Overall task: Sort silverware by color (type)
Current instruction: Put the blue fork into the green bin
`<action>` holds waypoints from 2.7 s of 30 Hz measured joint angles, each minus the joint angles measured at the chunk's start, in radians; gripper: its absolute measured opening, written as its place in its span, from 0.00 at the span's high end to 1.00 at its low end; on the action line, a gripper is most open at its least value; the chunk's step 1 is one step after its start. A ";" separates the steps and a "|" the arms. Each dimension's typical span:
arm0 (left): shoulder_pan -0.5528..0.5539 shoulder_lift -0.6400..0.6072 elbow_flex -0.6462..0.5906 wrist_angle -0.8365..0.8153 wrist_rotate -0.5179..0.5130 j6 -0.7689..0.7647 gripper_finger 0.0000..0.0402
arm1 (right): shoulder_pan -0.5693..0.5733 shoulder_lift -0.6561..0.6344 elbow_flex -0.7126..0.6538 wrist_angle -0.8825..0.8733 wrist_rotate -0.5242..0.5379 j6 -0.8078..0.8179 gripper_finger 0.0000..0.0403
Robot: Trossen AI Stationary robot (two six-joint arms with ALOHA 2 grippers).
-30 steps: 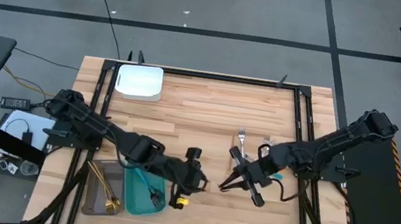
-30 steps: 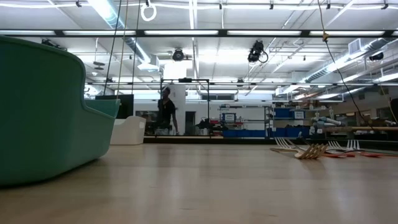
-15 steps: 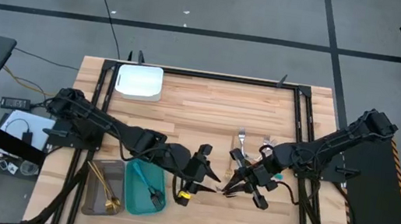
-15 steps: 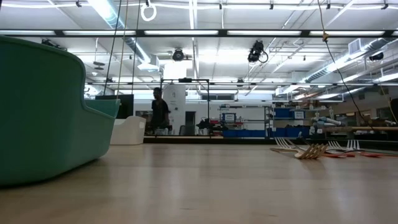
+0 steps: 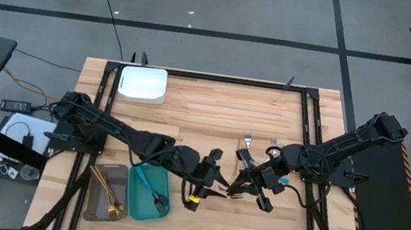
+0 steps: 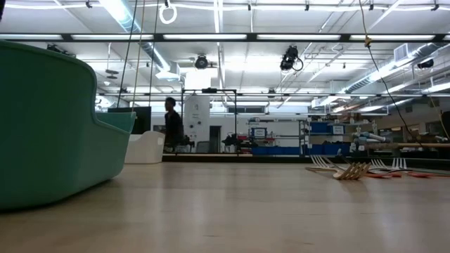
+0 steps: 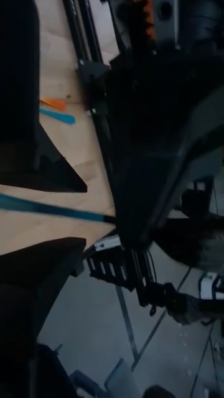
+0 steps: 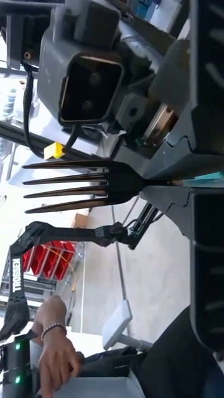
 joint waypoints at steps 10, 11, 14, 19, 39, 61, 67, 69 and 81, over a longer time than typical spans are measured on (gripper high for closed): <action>0.006 0.000 0.000 -0.007 0.040 -0.001 0.93 | -0.003 0.000 0.000 -0.003 0.000 -0.007 0.95; 0.006 0.000 0.000 -0.007 0.039 -0.005 0.95 | -0.003 0.000 0.000 -0.002 -0.001 -0.008 0.95; 0.011 0.000 0.000 -0.010 0.042 -0.001 0.97 | -0.003 0.000 0.000 -0.004 0.001 -0.001 0.95; 0.011 0.000 0.000 -0.019 0.039 0.025 0.97 | -0.003 0.000 0.000 -0.022 0.037 0.064 0.89; -0.089 -0.072 0.001 -0.390 -0.063 0.078 0.97 | 0.028 -0.001 -0.001 -0.181 0.112 0.182 0.65; -0.165 -0.071 0.001 -0.720 -0.145 -0.042 0.97 | 0.037 -0.001 -0.001 -0.337 0.140 0.337 0.66; -0.176 -0.070 0.001 -0.862 -0.150 -0.108 0.97 | 0.037 -0.001 -0.001 -0.366 0.143 0.370 0.66; -0.179 -0.070 0.001 -0.913 -0.150 -0.119 0.97 | 0.037 -0.001 -0.001 -0.368 0.143 0.370 0.66; -0.194 -0.070 0.001 -1.152 -0.182 -0.140 0.97 | 0.037 -0.001 -0.001 -0.404 0.143 0.442 0.66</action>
